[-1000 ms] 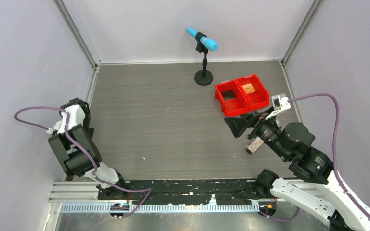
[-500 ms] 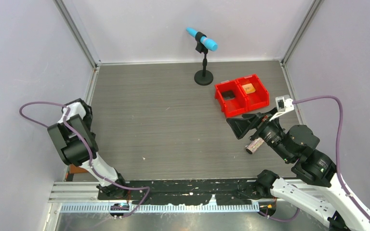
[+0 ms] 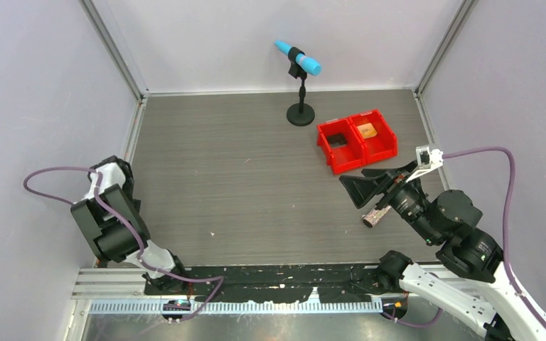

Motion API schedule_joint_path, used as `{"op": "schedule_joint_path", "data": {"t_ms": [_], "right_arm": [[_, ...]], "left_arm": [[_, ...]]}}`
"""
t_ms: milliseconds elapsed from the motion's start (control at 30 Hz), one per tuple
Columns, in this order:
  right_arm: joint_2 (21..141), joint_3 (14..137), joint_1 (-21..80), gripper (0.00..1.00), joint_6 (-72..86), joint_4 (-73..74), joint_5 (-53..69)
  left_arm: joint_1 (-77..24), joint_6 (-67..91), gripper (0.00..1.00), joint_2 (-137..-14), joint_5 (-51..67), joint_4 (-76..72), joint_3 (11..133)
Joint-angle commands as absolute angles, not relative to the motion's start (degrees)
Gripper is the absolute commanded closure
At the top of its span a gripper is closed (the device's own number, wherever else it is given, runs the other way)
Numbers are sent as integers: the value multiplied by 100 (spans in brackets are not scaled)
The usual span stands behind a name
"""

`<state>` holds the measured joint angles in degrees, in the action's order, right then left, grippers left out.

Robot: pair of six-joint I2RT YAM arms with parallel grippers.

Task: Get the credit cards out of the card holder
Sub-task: Pick up the card holder from the corner of the board.

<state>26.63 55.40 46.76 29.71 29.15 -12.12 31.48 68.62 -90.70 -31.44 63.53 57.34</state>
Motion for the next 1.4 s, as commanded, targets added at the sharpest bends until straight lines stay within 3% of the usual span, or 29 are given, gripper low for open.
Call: {"op": "schedule_joint_path", "data": {"t_ms": [0,133,367,733,800,1000,1200,1300,1367], "right_arm": [[2557,5676,4693,3,2978,2821,-1259],[2482,5722,4693,3,2978,2912,-1280],[2227,5698,4693,3,2962,3044,-1480],[2069,5689,4693,3,2918,3118,-1563],[2040,5673,4693,3,2898,3124,-1610],[2018,5631,4693,3,2875,3129,-1674],[2059,5593,4694,3,2879,3084,-1675],[2076,5570,4693,3,2902,3027,-1650],[2108,5560,4693,3,2915,3011,-1618]], "left_arm": [[3300,7006,37,-8580,-2828,5740,5415],[3656,7029,39,-8243,-2341,5278,4967],[4277,6644,31,-7819,-1994,4572,4325],[4552,6277,27,-7681,-1488,3967,4051],[4553,6265,30,-7616,-1445,3849,3984],[4594,6247,56,-7610,-1338,3761,3913],[4589,6249,75,-7446,-1102,3846,3862],[4588,6260,75,-7194,-1049,3867,3854],[4588,6262,67,-7061,-1049,3898,3921]]}}
